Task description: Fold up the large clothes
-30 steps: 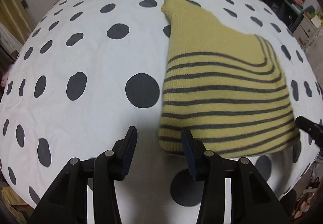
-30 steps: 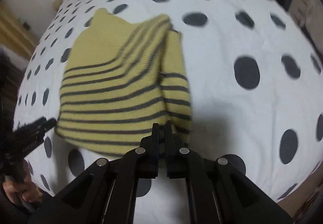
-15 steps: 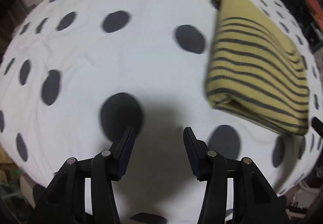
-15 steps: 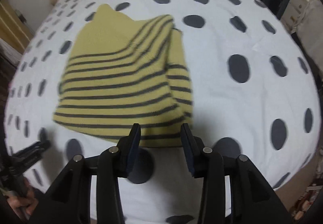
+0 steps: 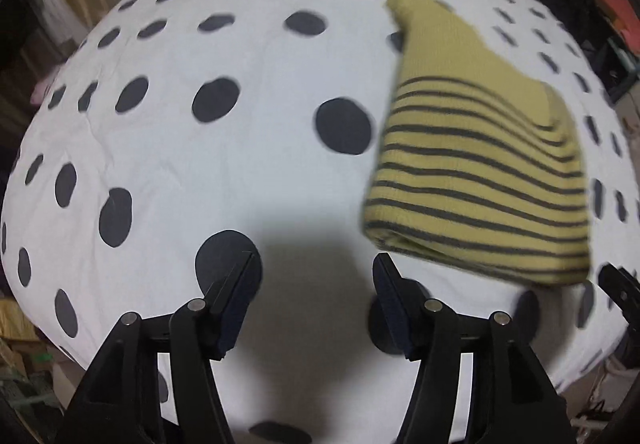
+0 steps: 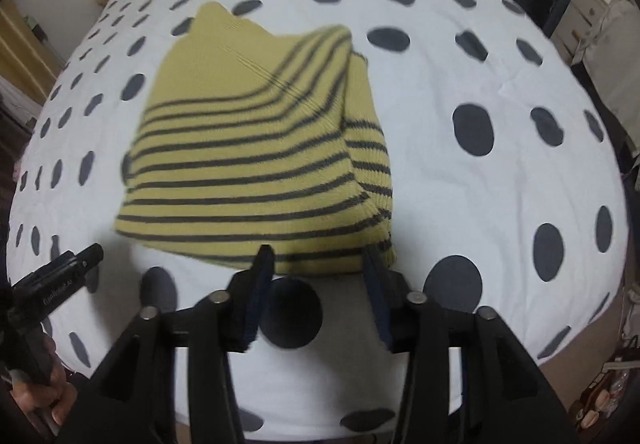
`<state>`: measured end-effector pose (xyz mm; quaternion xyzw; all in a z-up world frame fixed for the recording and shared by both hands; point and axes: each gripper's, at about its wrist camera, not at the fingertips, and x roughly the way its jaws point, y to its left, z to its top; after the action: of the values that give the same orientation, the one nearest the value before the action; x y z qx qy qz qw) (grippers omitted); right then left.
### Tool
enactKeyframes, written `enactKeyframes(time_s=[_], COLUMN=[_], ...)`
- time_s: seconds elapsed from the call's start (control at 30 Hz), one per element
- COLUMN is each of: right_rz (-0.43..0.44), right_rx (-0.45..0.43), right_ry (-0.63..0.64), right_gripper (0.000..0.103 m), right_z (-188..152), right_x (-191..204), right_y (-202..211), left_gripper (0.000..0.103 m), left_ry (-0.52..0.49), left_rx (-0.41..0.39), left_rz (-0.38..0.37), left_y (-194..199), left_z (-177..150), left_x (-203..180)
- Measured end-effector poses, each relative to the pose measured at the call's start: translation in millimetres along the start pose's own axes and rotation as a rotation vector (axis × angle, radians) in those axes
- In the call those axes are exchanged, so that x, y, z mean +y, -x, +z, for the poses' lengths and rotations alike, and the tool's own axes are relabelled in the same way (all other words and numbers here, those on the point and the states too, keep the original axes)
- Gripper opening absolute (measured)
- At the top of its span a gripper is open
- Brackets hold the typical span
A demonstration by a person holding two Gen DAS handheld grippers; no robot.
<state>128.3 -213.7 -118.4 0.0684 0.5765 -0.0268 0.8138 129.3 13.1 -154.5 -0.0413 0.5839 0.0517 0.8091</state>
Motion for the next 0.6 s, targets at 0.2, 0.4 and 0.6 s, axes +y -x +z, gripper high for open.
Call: enactKeyframes(time_s=[0.2, 0.4, 0.6], right_rz=[-0.074, -0.125, -0.143], right_rx=[-0.070, -0.080, -0.073], right_ry=[0.058, 0.068, 0.057], right_gripper=[0.076, 0.078, 0.078], right_z=[-3, -12, -14], right_x=[35, 40, 39], right_y=[48, 60, 64], left_gripper=[0.079, 0.080, 0.080], left_ry=[-0.060, -0.096, -0.097], left_rx=[-0.089, -0.109, -0.096], left_rz=[-0.075, -0.055, -0.037], left_y=[61, 86, 87], left_z=[1, -2, -2], left_x=[-28, -36, -42])
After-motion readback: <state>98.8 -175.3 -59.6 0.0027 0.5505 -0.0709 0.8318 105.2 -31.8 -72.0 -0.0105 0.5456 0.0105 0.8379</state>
